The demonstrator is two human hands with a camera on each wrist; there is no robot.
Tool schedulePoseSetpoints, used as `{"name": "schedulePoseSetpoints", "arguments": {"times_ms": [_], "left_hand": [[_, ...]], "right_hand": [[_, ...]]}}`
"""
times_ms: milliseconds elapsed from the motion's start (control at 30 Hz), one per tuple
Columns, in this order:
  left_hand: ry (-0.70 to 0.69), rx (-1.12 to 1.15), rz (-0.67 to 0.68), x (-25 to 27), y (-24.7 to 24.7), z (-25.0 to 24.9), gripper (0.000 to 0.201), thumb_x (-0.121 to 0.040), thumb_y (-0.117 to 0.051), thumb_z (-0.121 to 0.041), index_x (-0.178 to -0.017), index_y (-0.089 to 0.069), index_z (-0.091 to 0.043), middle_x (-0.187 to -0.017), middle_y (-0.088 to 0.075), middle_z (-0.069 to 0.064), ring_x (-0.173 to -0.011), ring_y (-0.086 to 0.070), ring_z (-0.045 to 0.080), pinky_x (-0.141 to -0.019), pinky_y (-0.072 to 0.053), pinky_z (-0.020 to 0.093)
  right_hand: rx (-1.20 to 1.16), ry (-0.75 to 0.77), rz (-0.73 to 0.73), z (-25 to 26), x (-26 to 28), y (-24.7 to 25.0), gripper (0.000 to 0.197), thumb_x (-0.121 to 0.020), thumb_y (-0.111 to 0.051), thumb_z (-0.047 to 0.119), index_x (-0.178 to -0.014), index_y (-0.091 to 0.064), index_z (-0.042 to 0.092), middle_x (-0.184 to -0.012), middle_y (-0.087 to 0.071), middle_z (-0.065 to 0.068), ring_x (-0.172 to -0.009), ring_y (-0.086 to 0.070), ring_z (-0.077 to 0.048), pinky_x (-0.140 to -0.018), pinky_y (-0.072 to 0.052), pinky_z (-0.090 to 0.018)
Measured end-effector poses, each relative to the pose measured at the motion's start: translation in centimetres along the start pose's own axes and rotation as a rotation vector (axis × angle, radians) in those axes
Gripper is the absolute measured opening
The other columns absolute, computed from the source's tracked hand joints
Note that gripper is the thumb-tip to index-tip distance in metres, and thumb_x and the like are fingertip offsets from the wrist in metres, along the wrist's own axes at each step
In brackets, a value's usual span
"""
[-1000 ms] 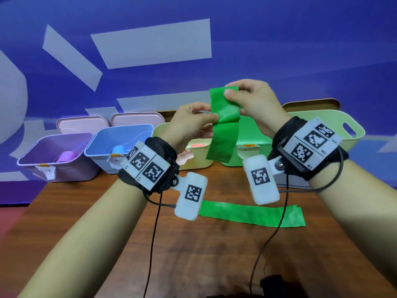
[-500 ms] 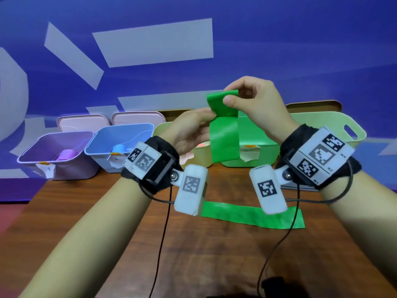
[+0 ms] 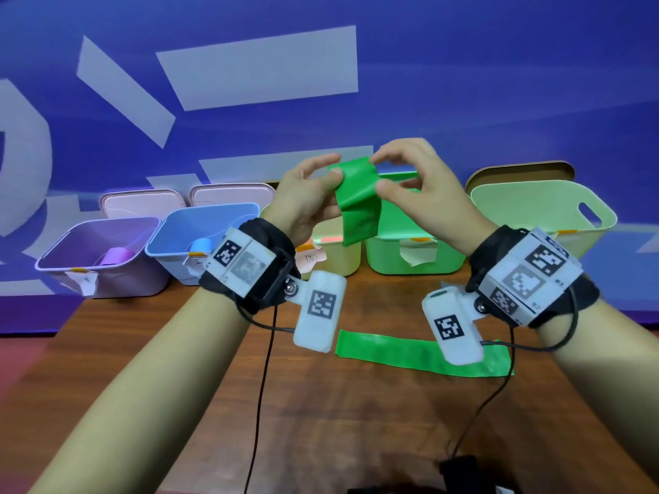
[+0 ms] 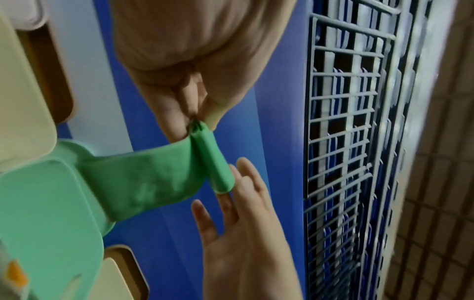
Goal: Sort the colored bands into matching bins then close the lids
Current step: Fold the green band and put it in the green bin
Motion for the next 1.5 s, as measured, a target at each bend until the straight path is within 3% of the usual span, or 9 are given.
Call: {"name": "schedulePoseSetpoints", "arguments": {"times_ms": [67,167,367,567,733,1000,1200,1400,1500], "left_hand": [[-0.065,-0.036,-0.010,-0.1,0.2,-0.1,0.027,-0.097,-0.047,-0.006,-0.123,-0.049,-0.011,-0.077,-0.064,0.002,-0.046,-0.061,0.003,-0.045,-0.051,0.018],[-0.111,-0.040,-0.010,-0.5,0.5,-0.1,0.020,-0.097,-0.047,-0.006,-0.114,-0.055,-0.002,-0.071,-0.068,-0.001,-0.053,-0.065,0.003,-0.053,-0.055,0.019],[-0.188,-0.077,-0.031,-0.8,1.0,0.0,0.016,-0.096,-0.049,-0.005,-0.088,-0.063,-0.006,-0.061,-0.069,-0.007,-0.055,-0.064,0.003,-0.057,-0.053,0.016],[-0.333,-0.111,0.040,0.2,0.8,0.0,0.016,-0.095,-0.049,-0.003,-0.106,-0.060,-0.007,-0.069,-0.071,-0.009,-0.069,-0.067,0.004,-0.067,-0.054,0.020],[-0.547,-0.262,0.148,1.6,0.7,-0.4,0.022,-0.093,-0.050,0.002,-0.106,-0.059,-0.014,-0.068,-0.070,-0.013,-0.074,-0.065,0.003,-0.079,-0.055,0.028],[-0.704,-0.402,0.176,3.0,0.7,-0.3,0.035,-0.087,-0.055,0.004,-0.104,-0.059,-0.026,-0.095,-0.069,-0.011,-0.089,-0.066,-0.001,-0.079,-0.050,0.016],[-0.924,-0.782,0.300,4.0,0.3,0.4,0.029,-0.082,-0.058,-0.018,-0.108,-0.068,-0.011,-0.102,-0.067,-0.006,-0.093,-0.064,0.004,-0.089,-0.049,0.018],[-0.887,-0.825,0.384,4.0,0.6,0.1,0.040,-0.076,-0.045,-0.017,-0.109,-0.067,-0.013,-0.108,-0.069,0.001,-0.106,-0.063,0.011,-0.106,-0.039,0.025],[-0.784,-0.584,0.167,3.3,0.9,-1.0,0.029,-0.081,-0.045,-0.013,-0.100,-0.067,-0.017,-0.101,-0.069,-0.003,-0.096,-0.064,0.006,-0.088,-0.048,0.021]], "right_hand": [[-0.084,-0.193,0.003,-0.6,-0.6,-0.5,0.025,-0.092,-0.055,0.026,-0.116,-0.054,0.020,-0.112,-0.052,0.009,-0.106,-0.050,-0.006,-0.081,-0.039,-0.005],[-0.148,-0.440,0.146,-1.3,-1.1,-2.1,0.035,-0.093,-0.046,0.045,-0.116,-0.056,0.021,-0.119,-0.061,0.003,-0.108,-0.057,-0.011,-0.094,-0.044,-0.027],[-0.400,-0.571,0.123,-0.7,-1.1,-2.9,0.030,-0.095,-0.050,0.033,-0.104,-0.064,0.009,-0.091,-0.070,-0.007,-0.077,-0.068,-0.018,-0.068,-0.057,-0.028],[-0.518,-0.686,0.097,-0.8,-0.6,-2.6,0.033,-0.095,-0.051,0.030,-0.114,-0.058,0.004,-0.089,-0.065,-0.009,-0.069,-0.064,-0.016,-0.046,-0.052,-0.021],[-0.587,-0.721,0.108,-0.4,-0.4,-2.2,0.022,-0.096,-0.048,0.033,-0.092,-0.057,0.013,-0.080,-0.062,-0.007,-0.050,-0.063,-0.011,-0.046,-0.051,-0.020],[-0.729,-0.750,0.131,-0.1,-0.3,-1.6,0.025,-0.098,-0.033,0.023,-0.097,-0.052,0.008,-0.065,-0.066,-0.010,-0.043,-0.059,-0.015,-0.046,-0.051,-0.022],[-0.703,-0.740,0.118,-0.2,-0.6,-1.2,0.035,-0.099,-0.036,0.036,-0.105,-0.053,0.006,-0.071,-0.064,-0.010,-0.050,-0.062,-0.017,-0.048,-0.051,-0.022],[-0.656,-0.733,0.126,-0.6,-0.5,-1.3,0.019,-0.094,-0.044,0.008,-0.110,-0.053,0.005,-0.087,-0.065,-0.009,-0.072,-0.061,-0.020,-0.063,-0.054,-0.029],[-0.561,-0.715,0.039,-0.6,-0.7,-1.0,0.025,-0.092,-0.041,-0.001,-0.113,-0.052,0.008,-0.092,-0.058,-0.010,-0.071,-0.057,-0.016,-0.052,-0.052,-0.022]]}}
Point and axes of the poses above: each hand's wrist, its own x-axis away from the middle knuckle, its own y-axis out of the back of the hand, z = x × y, the point moved 3 cm from there along -x, towards the middle knuckle
